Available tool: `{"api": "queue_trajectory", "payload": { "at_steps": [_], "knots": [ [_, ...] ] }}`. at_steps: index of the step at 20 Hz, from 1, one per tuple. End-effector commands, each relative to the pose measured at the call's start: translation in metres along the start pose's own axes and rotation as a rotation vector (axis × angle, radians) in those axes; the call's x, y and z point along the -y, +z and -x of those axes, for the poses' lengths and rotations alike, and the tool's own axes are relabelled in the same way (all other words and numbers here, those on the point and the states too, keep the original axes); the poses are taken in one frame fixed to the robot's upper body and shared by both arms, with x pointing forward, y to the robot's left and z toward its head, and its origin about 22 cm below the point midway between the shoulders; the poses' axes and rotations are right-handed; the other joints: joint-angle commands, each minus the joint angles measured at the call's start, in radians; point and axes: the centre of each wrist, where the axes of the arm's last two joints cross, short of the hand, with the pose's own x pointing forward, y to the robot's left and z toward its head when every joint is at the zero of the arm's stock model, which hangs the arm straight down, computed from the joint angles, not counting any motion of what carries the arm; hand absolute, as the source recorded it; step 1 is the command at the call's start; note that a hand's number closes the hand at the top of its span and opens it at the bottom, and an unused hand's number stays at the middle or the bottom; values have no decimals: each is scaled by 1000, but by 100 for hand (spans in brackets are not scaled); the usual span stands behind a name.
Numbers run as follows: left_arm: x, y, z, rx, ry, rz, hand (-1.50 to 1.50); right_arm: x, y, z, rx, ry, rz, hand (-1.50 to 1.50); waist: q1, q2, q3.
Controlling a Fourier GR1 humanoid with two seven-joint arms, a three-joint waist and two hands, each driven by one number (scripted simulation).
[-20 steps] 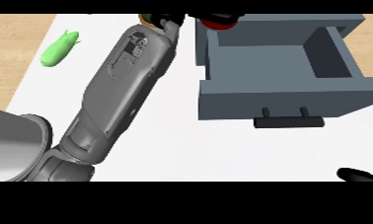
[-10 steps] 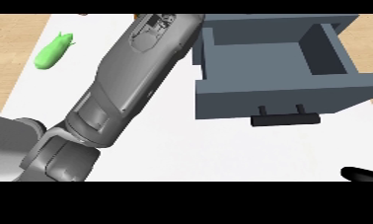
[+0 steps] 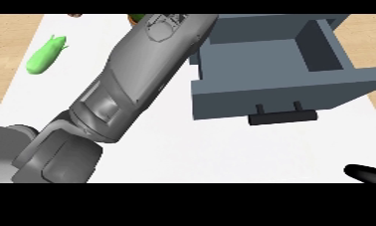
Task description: Pick up the can, place it into the drawer and close the drawer
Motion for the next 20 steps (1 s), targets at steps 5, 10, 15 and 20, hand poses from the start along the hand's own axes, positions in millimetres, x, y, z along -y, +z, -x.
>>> {"api": "queue_trajectory", "payload": {
  "at_steps": [5, 10, 15, 20],
  "knots": [
    [5, -4, -7, 7, -25, -95, -150, -3, -4, 1, 7, 3, 2, -150, -5, 2, 0],
    [2, -7, 3, 18, -46, -171, -150, -12, -8, -9, 12, 10, -47, -150, -32, 12, 1],
    [1, -6, 9, 14, -12, -196, -150, -14, -17, -20, 94, 139, -79, -150, -32, 11, 0],
    [2, -6, 5, 11, 38, -186, -150, -15, -33, -18, 174, 258, -145, -150, -31, 15, 1]
  ]
}}
